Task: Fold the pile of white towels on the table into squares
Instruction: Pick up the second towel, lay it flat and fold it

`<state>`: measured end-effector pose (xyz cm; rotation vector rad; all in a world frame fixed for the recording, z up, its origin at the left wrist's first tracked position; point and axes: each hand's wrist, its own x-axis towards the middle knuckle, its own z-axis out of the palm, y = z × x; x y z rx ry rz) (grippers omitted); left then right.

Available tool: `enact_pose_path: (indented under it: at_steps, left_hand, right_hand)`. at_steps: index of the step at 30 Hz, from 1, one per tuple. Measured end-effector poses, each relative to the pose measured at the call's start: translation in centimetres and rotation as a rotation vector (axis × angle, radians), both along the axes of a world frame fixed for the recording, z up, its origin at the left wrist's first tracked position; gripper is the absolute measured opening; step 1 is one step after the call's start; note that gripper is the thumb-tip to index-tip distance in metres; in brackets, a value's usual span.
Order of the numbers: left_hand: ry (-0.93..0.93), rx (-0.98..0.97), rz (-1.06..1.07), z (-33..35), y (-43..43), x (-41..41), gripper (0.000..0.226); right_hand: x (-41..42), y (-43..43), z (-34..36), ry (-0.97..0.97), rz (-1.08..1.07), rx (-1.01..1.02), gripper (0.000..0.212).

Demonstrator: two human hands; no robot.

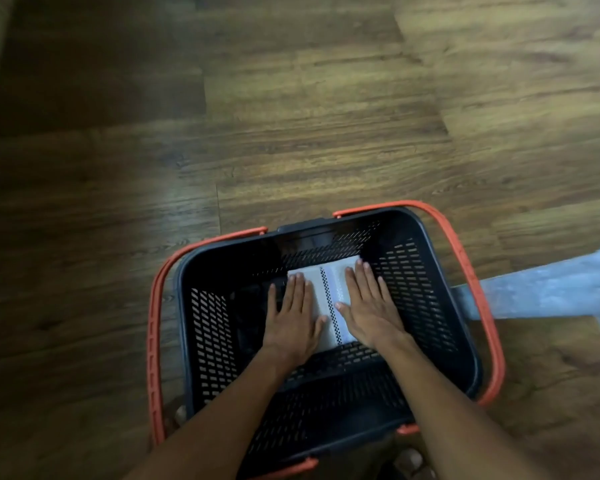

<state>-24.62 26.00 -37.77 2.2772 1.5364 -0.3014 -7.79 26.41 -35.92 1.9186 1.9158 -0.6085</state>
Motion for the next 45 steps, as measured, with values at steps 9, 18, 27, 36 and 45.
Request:
enact_pose_path:
  at_steps: [9,18,27,36,45]
  left_hand:
    - [-0.148,0.238,-0.012,18.6,1.7,-2.8,0.039]
    - [-0.24,0.561,-0.153,40.2,-1.7,-2.1,0.033]
    - [-0.336,0.564,-0.339,50.8,-10.4,1.5,0.037]
    - [-0.377,0.455,-0.7,53.2,-19.4,10.6,0.042]
    - [-0.457,0.412,-0.982,51.2,-29.2,19.9,0.037]
  right_hand:
    - [0.0,-2.5,18.1,0.119,-0.144,0.293,0.039]
    - [1.4,-9.2,39.0,0.098,-0.337,0.611,0.031]
    - [3.7,-23.0,49.7,0.034,-0.512,0.75,0.032]
    - [7.9,-39.7,50.5,-0.085,-0.882,0.729,0.03]
    - [9.9,-54.7,48.6,-0.202,-1.211,0.704,0.032]
